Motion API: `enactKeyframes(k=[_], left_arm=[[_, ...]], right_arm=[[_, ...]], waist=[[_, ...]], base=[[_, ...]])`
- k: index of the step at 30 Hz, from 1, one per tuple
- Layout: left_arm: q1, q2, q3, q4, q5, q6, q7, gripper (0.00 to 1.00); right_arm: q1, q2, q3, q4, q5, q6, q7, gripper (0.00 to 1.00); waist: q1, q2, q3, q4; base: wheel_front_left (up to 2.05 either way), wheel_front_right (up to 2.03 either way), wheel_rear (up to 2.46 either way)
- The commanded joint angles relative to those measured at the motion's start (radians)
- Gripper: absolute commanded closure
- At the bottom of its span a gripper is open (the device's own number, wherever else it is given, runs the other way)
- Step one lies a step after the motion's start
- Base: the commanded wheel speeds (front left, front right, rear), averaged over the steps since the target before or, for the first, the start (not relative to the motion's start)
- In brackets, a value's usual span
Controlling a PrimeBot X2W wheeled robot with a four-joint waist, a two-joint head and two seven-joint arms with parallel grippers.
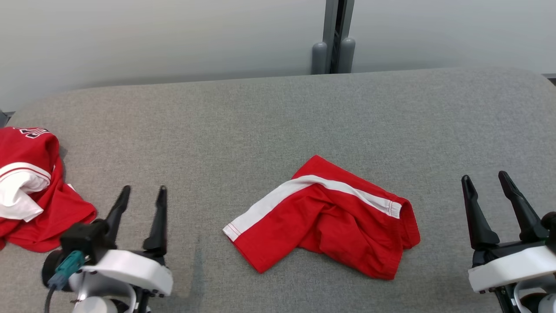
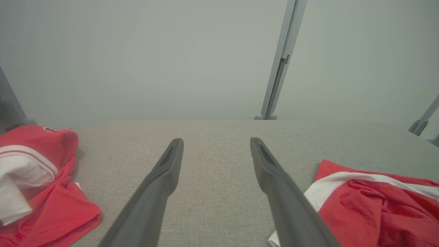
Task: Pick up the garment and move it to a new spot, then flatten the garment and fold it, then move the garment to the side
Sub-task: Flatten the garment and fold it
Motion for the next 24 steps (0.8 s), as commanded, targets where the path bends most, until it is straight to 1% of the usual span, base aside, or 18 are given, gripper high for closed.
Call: enactKeyframes(k=[1, 3, 7, 8, 13, 15, 20, 21, 22, 23, 24], left_arm=[[-0.030, 0.004, -0.023, -0.001, 0.005, -0.020, 0.017, 0.00], [-0.049, -0.004, -0.055, 0.011, -0.004, -0.046, 0.044, 0.00], [-0.083, -0.020, -0.117, 0.078, -0.032, -0.090, 0.144, 0.00], [-0.083, -0.020, -0.117, 0.078, -0.032, -0.090, 0.144, 0.00], [-0.110, -0.046, -0.170, 0.184, -0.079, -0.145, 0.238, 0.00], [-0.126, -0.052, -0.180, 0.229, -0.089, -0.156, 0.263, 0.00], [-0.155, -0.060, -0.172, 0.312, -0.101, -0.149, 0.262, 0.00], [-0.160, -0.063, -0.171, 0.324, -0.109, -0.156, 0.264, 0.00], [-0.162, -0.064, -0.172, 0.336, -0.112, -0.161, 0.267, 0.04], [-0.164, -0.065, -0.171, 0.344, -0.113, -0.162, 0.262, 0.63], [-0.167, -0.066, -0.168, 0.347, -0.117, -0.165, 0.252, 1.00]], right_arm=[[-0.017, 0.000, 0.001, -0.001, 0.004, 0.000, 0.007, 0.00], [-0.022, 0.002, 0.011, 0.001, 0.005, 0.000, 0.011, 0.00], [-0.037, 0.004, 0.032, 0.011, 0.014, 0.000, 0.013, 0.00], [-0.037, 0.004, 0.032, 0.011, 0.014, 0.000, 0.013, 0.00], [-0.052, 0.008, 0.058, 0.031, 0.023, 0.000, 0.012, 0.00], [-0.056, 0.010, 0.064, 0.037, 0.024, 0.000, 0.011, 0.00], [-0.060, 0.004, 0.080, 0.051, 0.033, 0.000, 0.016, 0.00], [-0.061, 0.003, 0.084, 0.055, 0.034, 0.000, 0.019, 0.00], [-0.061, 0.000, 0.091, 0.057, 0.039, 0.000, 0.022, 0.00], [-0.061, -0.003, 0.097, 0.059, 0.043, 0.000, 0.025, 0.00], [-0.061, -0.006, 0.110, 0.060, 0.049, 0.000, 0.030, 0.00]], waist=[[0.0000, 0.0000, 0.013, -0.002], [0.0000, 0.0000, 0.025, -0.008], [0.0000, 0.0000, 0.051, -0.029], [0.0000, 0.0000, 0.051, -0.029], [0.0000, 0.0000, 0.085, -0.056], [0.0000, 0.0000, 0.097, -0.065], [0.0000, 0.0000, 0.117, -0.077], [0.0000, 0.0000, 0.120, -0.078], [0.0000, 0.0000, 0.122, -0.079], [0.0000, 0.0000, 0.124, -0.079], [0.0000, 0.0000, 0.125, -0.079]], base=[[0.00, 0.00, 0.00], [0.00, 0.00, 0.00], [0.00, 0.00, 0.00], [0.00, 0.00, 0.00], [0.00, 0.00, 0.00], [0.00, 0.00, 0.00], [0.00, 0.00, 0.00], [0.00, 0.00, 0.00], [0.00, 0.00, 0.00], [0.00, 0.00, 0.00], [0.00, 0.00, 0.00]])
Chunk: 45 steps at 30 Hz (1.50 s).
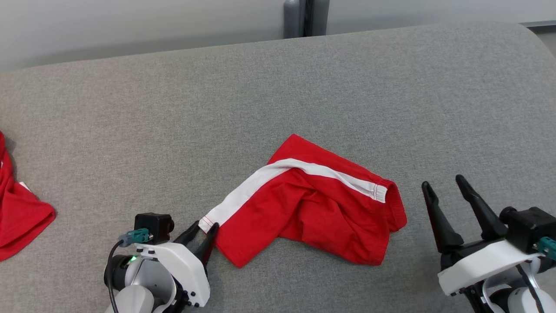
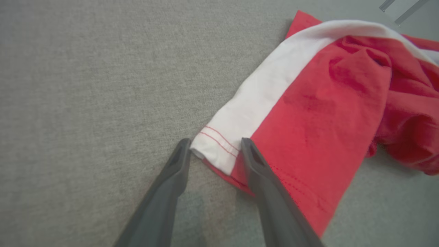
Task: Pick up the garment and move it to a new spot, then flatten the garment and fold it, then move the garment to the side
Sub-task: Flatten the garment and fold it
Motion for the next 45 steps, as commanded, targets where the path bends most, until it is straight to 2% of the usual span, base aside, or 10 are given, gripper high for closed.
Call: enactKeyframes(k=[1, 12, 20, 21, 22, 23, 24, 33, 39, 45], left_arm=[[-0.013, 0.003, 0.004, 0.011, -0.005, -0.008, -0.004, 1.00], [-0.047, -0.001, -0.009, 0.039, -0.002, -0.017, -0.031, 1.00], [-0.072, -0.007, -0.022, 0.036, 0.002, -0.025, -0.058, 1.00], [-0.076, -0.008, -0.022, 0.032, 0.002, -0.026, -0.065, 1.00], [-0.079, -0.010, -0.020, 0.026, 0.000, -0.027, -0.075, 1.00], [-0.082, -0.010, -0.017, 0.019, -0.001, -0.026, -0.085, 1.00], [-0.083, -0.010, -0.015, 0.013, -0.001, -0.025, -0.092, 1.00], [-0.093, 0.027, 0.024, -0.146, 0.023, -0.003, -0.176, 1.00], [-0.127, 0.088, 0.066, -0.373, 0.064, 0.031, -0.198, 1.00], [-0.196, 0.122, 0.121, -0.621, 0.082, 0.053, -0.217, 1.00]], right_arm=[[-0.007, -0.013, 0.015, 0.003, 0.010, 0.000, 0.011, 0.00], [-0.030, -0.085, 0.194, 0.010, 0.143, 0.000, 0.164, 0.00], [-0.138, -0.096, 0.251, 0.113, 0.206, 0.000, 0.137, 0.00], [-0.151, -0.097, 0.256, 0.128, 0.214, 0.000, 0.130, 0.15], [-0.163, -0.096, 0.259, 0.140, 0.224, 0.000, 0.119, 0.59], [-0.173, -0.098, 0.261, 0.147, 0.234, 0.000, 0.109, 0.94], [-0.180, -0.102, 0.264, 0.155, 0.243, 0.000, 0.105, 1.00], [-0.215, -0.155, 0.248, 0.080, 0.337, 0.000, 0.059, 1.00], [-0.254, -0.214, 0.224, -0.070, 0.455, 0.000, 0.088, 1.00], [-0.318, -0.269, 0.200, -0.215, 0.586, 0.000, 0.124, 1.00]], waist=[[0.0000, 0.0000, 0.002, 0.001], [0.0000, 0.0000, 0.021, 0.024], [0.0000, 0.0000, 0.046, 0.052], [0.0000, 0.0000, 0.048, 0.057], [0.0000, 0.0000, 0.050, 0.062], [0.0000, 0.0000, 0.051, 0.066], [0.0000, 0.0000, 0.051, 0.070], [0.0000, 0.0000, 0.040, 0.077], [0.0000, 0.0000, 0.018, 0.063], [0.0000, 0.0000, 0.001, 0.052]], base=[[0.00, 0.00, 0.00], [0.00, 0.00, 0.00], [0.00, 0.00, 0.00], [0.00, 0.00, 0.00], [0.00, 0.00, 0.00], [0.00, 0.00, 0.00], [0.00, 0.00, 0.00], [0.00, 0.00, 0.00], [0.00, 0.00, 0.00], [0.00, 0.00, 0.00]])
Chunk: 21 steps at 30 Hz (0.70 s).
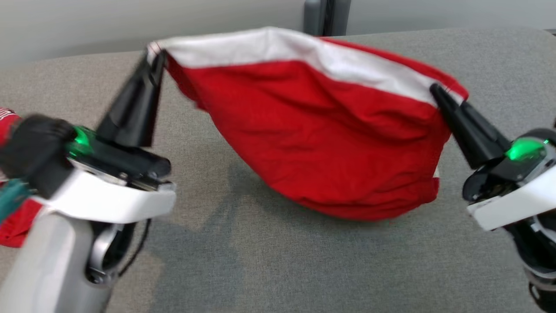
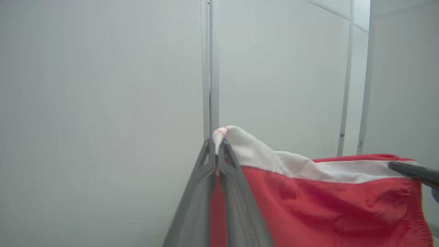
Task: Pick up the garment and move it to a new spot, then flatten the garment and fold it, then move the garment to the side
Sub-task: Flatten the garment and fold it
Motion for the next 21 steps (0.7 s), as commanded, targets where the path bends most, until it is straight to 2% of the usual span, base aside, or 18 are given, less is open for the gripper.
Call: enactKeyframes(k=[1, 6, 11, 15, 21], left_arm=[[-0.023, 0.008, 0.012, -0.025, 0.007, 0.010, -0.002, 1.00], [-0.104, 0.035, 0.054, -0.180, 0.034, 0.032, 0.015, 1.00], [-0.153, 0.050, 0.058, -0.243, 0.041, 0.039, 0.056, 1.00], [-0.185, 0.034, 0.049, -0.233, 0.021, 0.039, 0.068, 1.00], [-0.298, 0.016, 0.026, -0.085, -0.011, -0.005, 0.065, 1.00]], right_arm=[[-0.013, -0.011, -0.007, -0.016, 0.016, 0.000, 0.007, 1.00], [-0.047, -0.046, -0.036, -0.100, 0.094, 0.000, 0.026, 1.00], [-0.065, -0.060, -0.047, -0.132, 0.125, 0.000, 0.048, 1.00], [-0.092, -0.053, -0.049, -0.114, 0.122, 0.000, 0.047, 1.00], [-0.196, -0.015, -0.031, 0.017, 0.081, 0.000, 0.039, 1.00]], waist=[[0.0000, 0.0000, -0.004, 0.000], [0.0000, 0.0000, -0.017, -0.001], [0.0000, 0.0000, -0.019, -0.007], [0.0000, 0.0000, -0.002, -0.009], [0.0000, 0.0000, 0.057, -0.006]], base=[[0.00, 0.00, 0.00], [0.00, 0.00, 0.00], [0.00, 0.00, 0.00], [0.00, 0.00, 0.00], [0.00, 0.00, 0.00]])
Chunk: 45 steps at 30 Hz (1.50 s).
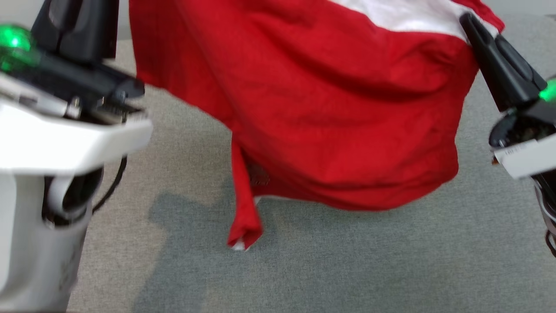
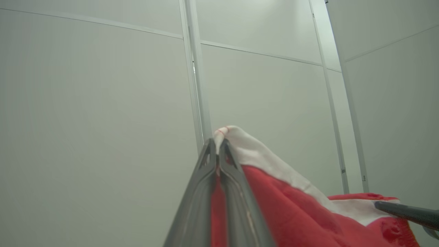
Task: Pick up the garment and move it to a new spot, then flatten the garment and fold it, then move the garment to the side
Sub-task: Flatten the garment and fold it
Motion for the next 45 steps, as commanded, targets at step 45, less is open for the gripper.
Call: enactKeyframes(k=[45], left_arm=[[-0.037, -0.093, -0.174, 0.917, -0.165, -0.134, -0.283, 1.00]], right_arm=[[-0.196, 0.053, 0.497, 0.635, -0.097, 0.000, -0.407, 1.00]], waist=[[0.0000, 0.0000, 0.154, 0.013]], base=[[0.00, 0.00, 0.00]])
